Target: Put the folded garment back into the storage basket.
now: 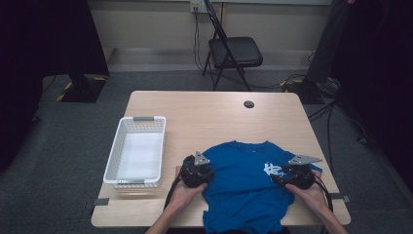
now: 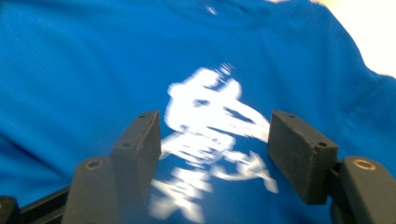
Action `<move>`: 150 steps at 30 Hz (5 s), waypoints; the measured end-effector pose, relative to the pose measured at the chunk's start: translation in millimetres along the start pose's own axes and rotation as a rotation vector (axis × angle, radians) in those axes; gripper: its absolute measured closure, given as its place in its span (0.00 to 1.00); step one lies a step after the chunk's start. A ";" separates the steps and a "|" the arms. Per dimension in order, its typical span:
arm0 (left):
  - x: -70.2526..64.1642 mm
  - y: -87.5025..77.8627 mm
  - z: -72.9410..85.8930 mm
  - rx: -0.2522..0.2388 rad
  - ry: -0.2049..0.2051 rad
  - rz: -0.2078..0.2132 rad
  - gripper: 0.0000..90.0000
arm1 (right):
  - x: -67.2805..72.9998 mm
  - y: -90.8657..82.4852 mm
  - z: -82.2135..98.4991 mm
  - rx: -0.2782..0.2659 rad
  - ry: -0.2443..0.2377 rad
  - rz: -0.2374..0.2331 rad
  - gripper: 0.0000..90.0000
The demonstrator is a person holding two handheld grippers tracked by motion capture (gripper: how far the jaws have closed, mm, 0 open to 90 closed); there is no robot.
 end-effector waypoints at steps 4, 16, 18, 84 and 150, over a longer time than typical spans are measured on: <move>10.2 2.7 -4.4 0.025 -0.012 -0.044 0.82 | -5.2 8.1 -8.9 -0.003 0.021 0.003 0.37; 31.3 5.0 -6.9 0.038 -0.028 -0.131 0.81 | -3.6 38.6 -34.3 -0.026 0.011 0.035 0.35; 34.6 4.0 -5.5 0.032 -0.035 -0.143 0.81 | -3.9 42.1 -37.9 -0.025 0.010 0.034 0.35; -24.9 -19.5 17.9 0.042 0.134 0.002 0.37 | 24.6 8.0 0.7 0.014 -0.037 0.016 0.20; -76.2 -107.9 58.0 -0.030 0.244 0.309 0.97 | 66.1 -62.1 60.6 0.090 -0.190 -0.175 0.88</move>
Point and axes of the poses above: each handheld gripper's, and its own axes: y roughly forward along the jaws, z roughly out of its underside, x roughly to its left, the point moved 3 cm from there along y, roughly forward along the jaws, and after that the axes turned 8 degrees about y, right-handed, at the moved point
